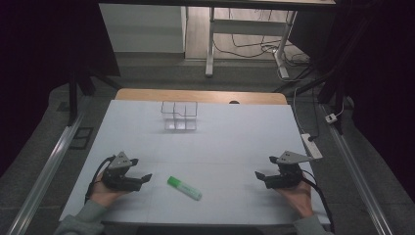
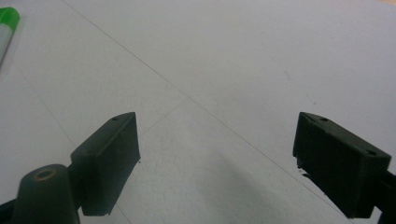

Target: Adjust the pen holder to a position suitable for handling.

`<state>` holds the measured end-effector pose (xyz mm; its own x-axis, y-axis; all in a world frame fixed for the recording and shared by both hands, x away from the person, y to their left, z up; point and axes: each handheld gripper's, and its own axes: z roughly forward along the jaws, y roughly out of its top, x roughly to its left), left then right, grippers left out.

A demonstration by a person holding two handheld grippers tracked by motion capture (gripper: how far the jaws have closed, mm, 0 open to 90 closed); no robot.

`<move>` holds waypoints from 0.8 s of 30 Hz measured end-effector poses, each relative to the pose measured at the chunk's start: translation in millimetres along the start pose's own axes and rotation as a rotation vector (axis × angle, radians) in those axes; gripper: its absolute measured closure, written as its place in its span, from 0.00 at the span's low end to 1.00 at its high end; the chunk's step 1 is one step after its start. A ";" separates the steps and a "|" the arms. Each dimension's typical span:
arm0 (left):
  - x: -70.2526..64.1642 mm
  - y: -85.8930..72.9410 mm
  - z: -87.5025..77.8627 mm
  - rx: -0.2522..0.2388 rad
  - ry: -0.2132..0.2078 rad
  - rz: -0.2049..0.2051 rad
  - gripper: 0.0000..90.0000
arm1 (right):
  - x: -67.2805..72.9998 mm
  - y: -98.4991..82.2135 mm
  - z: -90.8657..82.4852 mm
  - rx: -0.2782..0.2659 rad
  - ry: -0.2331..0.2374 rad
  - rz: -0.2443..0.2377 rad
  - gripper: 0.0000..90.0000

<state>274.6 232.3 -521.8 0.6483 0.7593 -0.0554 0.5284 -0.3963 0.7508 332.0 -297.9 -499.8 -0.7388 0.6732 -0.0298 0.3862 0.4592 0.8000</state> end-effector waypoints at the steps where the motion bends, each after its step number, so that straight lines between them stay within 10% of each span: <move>1: 0.3 0.0 0.1 0.000 0.001 0.000 0.22 | -0.2 -0.1 0.2 0.003 -0.001 -0.002 0.16; 24: 1.7 4.1 -3.0 -0.004 0.010 -0.001 0.23 | 0.8 -0.6 3.8 0.003 0.005 0.009 0.17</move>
<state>276.3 233.6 -516.8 0.6424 0.7648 -0.0492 0.5266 -0.3938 0.7534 333.3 -295.4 -502.6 -0.7382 0.6743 -0.0195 0.3947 0.4552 0.7981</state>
